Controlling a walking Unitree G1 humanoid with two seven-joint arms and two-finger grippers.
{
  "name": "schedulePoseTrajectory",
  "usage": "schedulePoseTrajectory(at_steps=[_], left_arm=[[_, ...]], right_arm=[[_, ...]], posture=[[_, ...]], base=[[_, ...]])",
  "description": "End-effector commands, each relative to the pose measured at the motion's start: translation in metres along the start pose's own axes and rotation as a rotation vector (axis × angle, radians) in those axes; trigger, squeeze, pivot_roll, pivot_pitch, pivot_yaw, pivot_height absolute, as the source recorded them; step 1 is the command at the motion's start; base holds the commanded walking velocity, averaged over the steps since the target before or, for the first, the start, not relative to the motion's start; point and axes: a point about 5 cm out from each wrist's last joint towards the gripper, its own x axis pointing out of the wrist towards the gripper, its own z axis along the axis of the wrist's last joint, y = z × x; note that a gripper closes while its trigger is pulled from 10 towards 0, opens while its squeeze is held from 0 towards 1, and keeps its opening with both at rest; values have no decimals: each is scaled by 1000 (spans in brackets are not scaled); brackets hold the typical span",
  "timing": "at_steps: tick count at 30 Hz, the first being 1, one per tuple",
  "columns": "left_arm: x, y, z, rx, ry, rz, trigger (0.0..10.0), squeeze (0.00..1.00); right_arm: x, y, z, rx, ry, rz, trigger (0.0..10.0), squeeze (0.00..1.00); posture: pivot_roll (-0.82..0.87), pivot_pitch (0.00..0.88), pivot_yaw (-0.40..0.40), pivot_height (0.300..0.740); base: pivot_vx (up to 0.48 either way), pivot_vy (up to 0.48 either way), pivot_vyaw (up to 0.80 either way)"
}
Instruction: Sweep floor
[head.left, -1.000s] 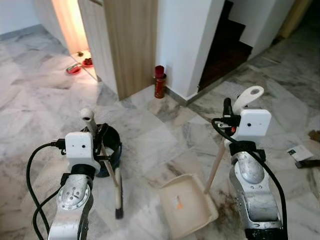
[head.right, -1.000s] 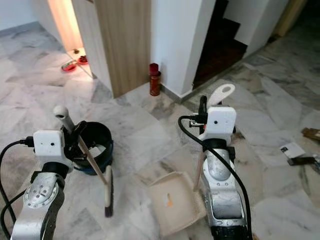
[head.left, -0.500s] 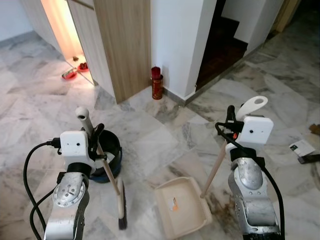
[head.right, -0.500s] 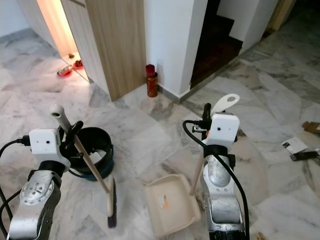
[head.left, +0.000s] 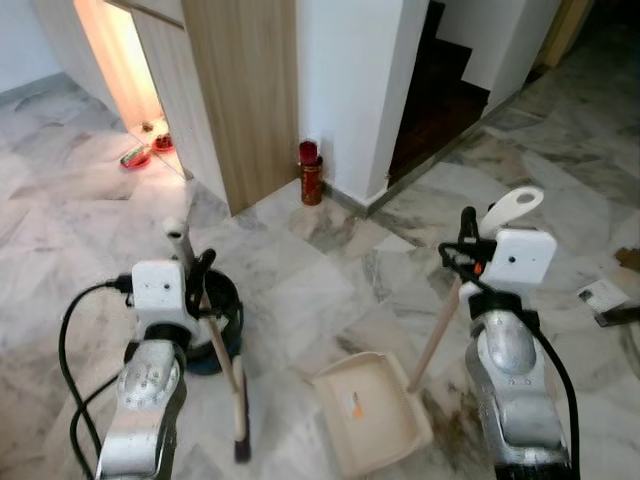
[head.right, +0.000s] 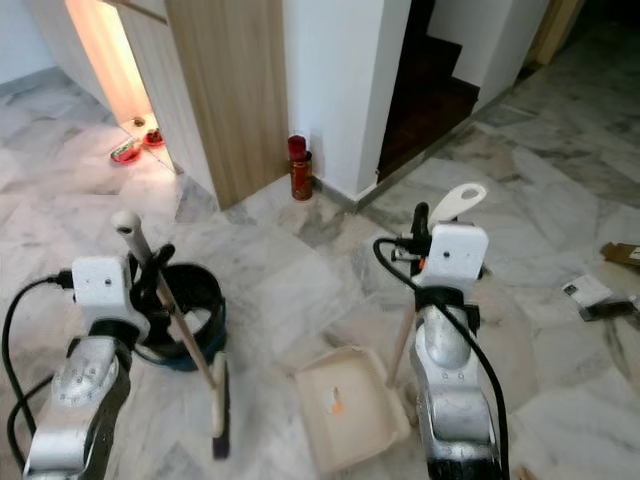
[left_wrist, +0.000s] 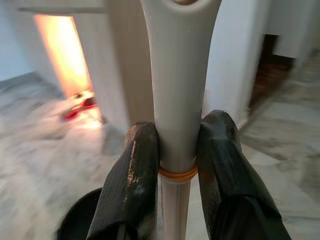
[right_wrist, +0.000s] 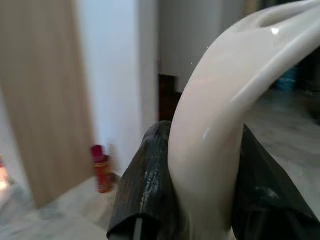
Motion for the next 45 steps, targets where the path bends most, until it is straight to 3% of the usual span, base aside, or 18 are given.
schedulePoseTrajectory(at_steps=[1,6,10,15,22,30,42,45], left_arm=[[1,2,4,11,-33,6,10000,0],[4,8,10,1,-54,37,10000,0],[2,5,10,1,-59,30,10000,0],[3,-6,5,-12,-43,-23,10000,0],[5,-17,6,-22,-51,-55,10000,0],[3,-5,1,-17,-40,-19,10000,0],[3,-5,-1,-34,-37,-24,10000,0],[-1,4,-8,-8,-22,9,10000,0]], right_arm=[[5,7,11,35,-40,13,10000,0],[7,26,14,70,-45,66,10000,0],[4,27,13,72,-46,78,10000,0],[4,12,11,49,-44,32,10000,0],[2,3,9,37,-45,8,10000,0],[2,6,8,43,-42,20,10000,0],[1,5,5,37,-37,23,10000,0],[-6,0,-2,-37,-33,28,10000,0]], posture=[[-69,36,-9,740],[-56,27,-13,740],[-64,7,-3,740],[-95,0,9,740],[-93,0,8,740],[-82,0,2,740],[-85,0,-1,740],[-85,0,-4,740]], base=[[0,0,-800],[0,0,-800],[0,0,-800],[0,0,-800],[0,0,-800],[0,0,-800],[0,0,-800],[0,0,-800]])
